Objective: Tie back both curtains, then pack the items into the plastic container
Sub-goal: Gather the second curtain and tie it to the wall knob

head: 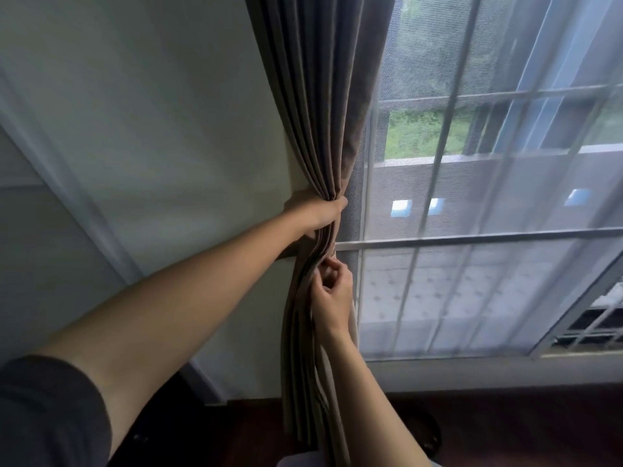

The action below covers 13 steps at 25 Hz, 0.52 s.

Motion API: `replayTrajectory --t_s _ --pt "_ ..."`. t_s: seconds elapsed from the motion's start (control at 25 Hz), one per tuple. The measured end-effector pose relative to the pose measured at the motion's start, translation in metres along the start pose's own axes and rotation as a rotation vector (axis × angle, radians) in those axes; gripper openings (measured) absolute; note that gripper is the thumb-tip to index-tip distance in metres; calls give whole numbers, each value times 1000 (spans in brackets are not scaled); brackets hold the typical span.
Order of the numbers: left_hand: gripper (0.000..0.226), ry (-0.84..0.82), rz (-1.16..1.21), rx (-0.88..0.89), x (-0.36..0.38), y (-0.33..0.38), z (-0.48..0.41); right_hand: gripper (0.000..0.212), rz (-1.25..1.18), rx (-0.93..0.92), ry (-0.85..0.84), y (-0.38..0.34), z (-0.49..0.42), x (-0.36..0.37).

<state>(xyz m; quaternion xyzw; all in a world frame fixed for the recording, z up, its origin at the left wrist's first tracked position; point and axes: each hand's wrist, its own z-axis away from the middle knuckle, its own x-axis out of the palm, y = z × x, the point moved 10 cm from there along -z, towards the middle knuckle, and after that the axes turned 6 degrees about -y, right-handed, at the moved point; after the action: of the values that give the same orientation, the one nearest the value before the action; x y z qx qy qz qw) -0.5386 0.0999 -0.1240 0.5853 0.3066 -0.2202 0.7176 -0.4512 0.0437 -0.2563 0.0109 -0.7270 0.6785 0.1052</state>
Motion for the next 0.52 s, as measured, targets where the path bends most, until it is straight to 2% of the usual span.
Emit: replayTrajectory --t_s 0.08,0.16,0.24,0.32,0.4,0.52 --pt "43 32 -1 -1 -3 1 0 51 109 8 14 -3 -4 -3" --pt "43 58 -13 -5 -6 0 0 67 301 58 17 -5 -12 -1" --pt "46 64 -6 -10 -9 -3 1 65 459 37 33 -12 -18 -2" --pt "46 60 0 -13 -10 -5 1 60 340 -48 -35 -17 -23 3" --pt "43 54 -5 -8 -10 -5 1 54 251 -56 -95 -16 -22 4" --pt "40 49 -14 8 -7 1 2 59 370 -11 -111 -7 -19 0"
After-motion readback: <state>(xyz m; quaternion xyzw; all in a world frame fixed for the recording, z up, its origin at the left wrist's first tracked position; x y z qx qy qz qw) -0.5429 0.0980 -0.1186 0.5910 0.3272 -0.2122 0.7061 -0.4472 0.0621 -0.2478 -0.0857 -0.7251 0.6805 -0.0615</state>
